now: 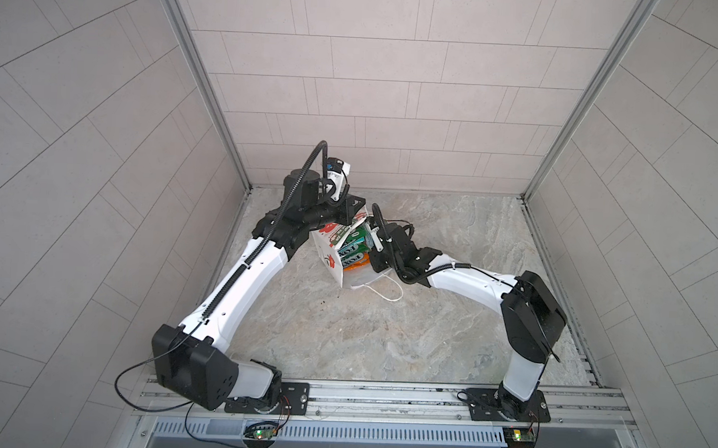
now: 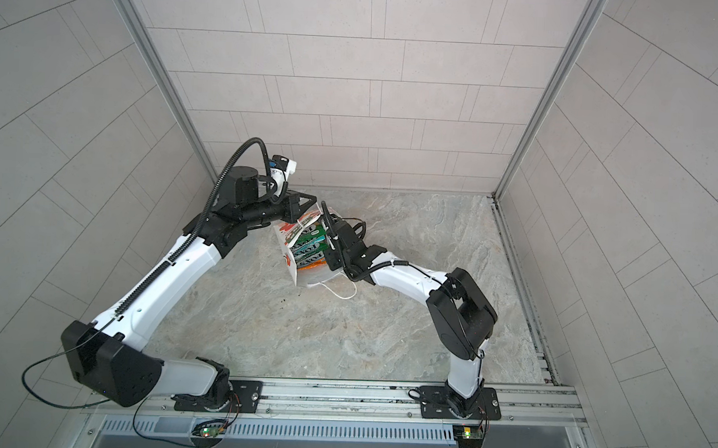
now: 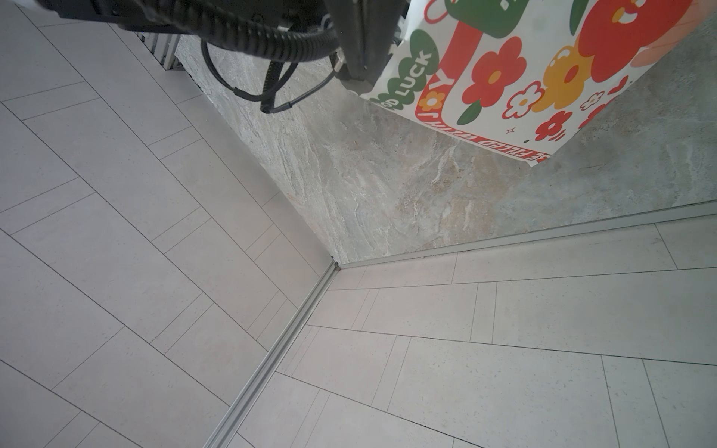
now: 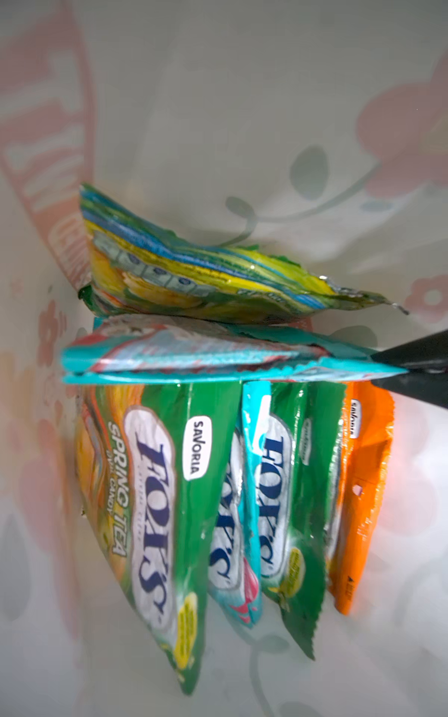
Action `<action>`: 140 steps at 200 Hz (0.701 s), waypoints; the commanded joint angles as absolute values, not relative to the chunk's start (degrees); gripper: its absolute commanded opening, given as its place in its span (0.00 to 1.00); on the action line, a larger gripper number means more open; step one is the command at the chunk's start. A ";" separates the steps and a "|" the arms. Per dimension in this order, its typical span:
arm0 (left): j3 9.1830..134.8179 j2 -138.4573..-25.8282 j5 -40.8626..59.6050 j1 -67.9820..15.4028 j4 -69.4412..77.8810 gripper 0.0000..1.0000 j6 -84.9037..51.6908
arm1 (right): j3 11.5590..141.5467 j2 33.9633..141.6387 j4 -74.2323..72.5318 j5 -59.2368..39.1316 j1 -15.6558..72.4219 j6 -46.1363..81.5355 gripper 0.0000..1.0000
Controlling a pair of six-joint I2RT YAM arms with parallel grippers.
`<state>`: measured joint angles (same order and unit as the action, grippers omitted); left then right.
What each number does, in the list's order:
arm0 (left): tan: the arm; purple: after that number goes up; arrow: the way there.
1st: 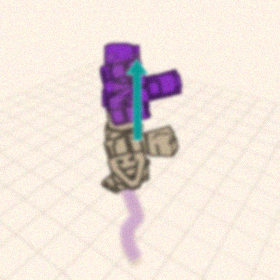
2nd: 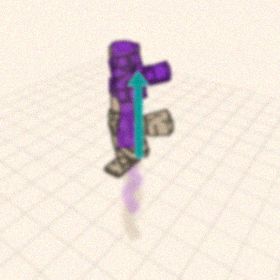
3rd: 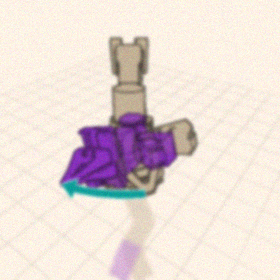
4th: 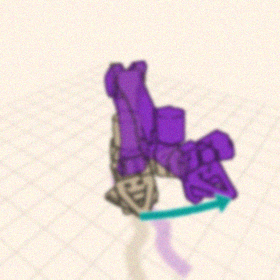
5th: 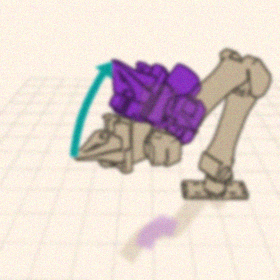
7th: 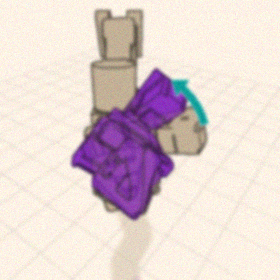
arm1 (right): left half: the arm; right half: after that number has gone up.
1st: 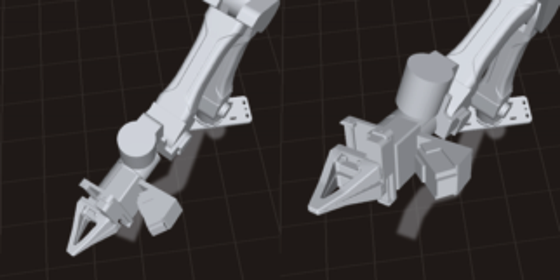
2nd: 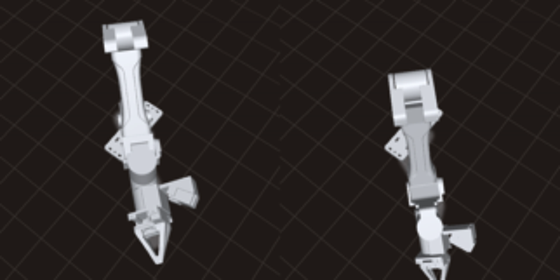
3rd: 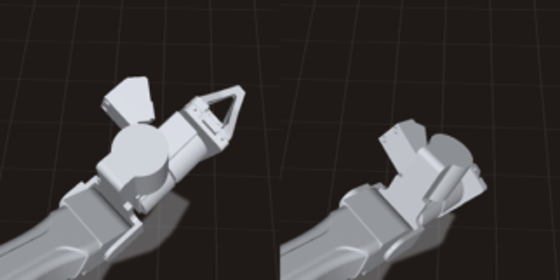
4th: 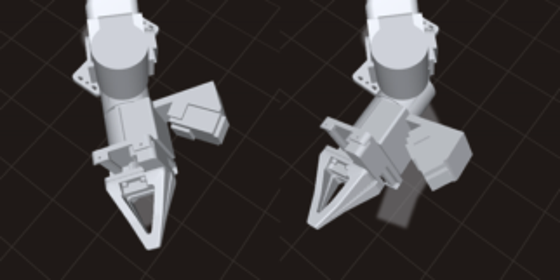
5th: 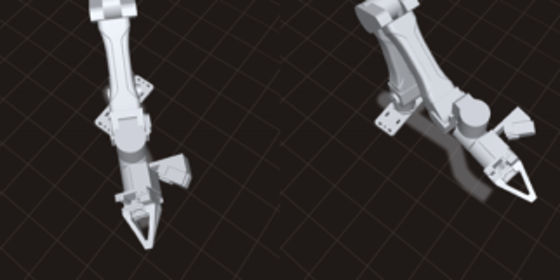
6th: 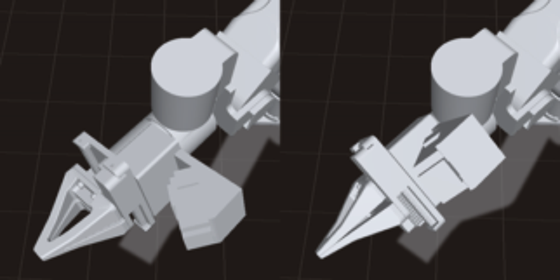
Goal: Take the snacks out of the paper bag
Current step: 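Close the right gripper on the teal mint candy packet, then pull the teal packet out of the bag with the right gripper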
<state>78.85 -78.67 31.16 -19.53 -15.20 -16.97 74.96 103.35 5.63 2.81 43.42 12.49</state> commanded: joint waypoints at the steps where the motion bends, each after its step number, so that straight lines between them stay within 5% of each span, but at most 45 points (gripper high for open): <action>1: 78.46 -77.71 30.94 -19.86 -13.71 0.00 -17.05 | 74.47 98.62 6.88 1.05 43.47 11.34 0.00; 140: 78.22 -78.22 30.84 -19.95 -13.71 0.00 -17.18 | 69.74 81.88 14.86 5.62 43.43 6.82 0.00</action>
<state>78.63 -78.74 30.96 -19.70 -15.22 -17.10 69.87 86.46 13.82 2.92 43.38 9.21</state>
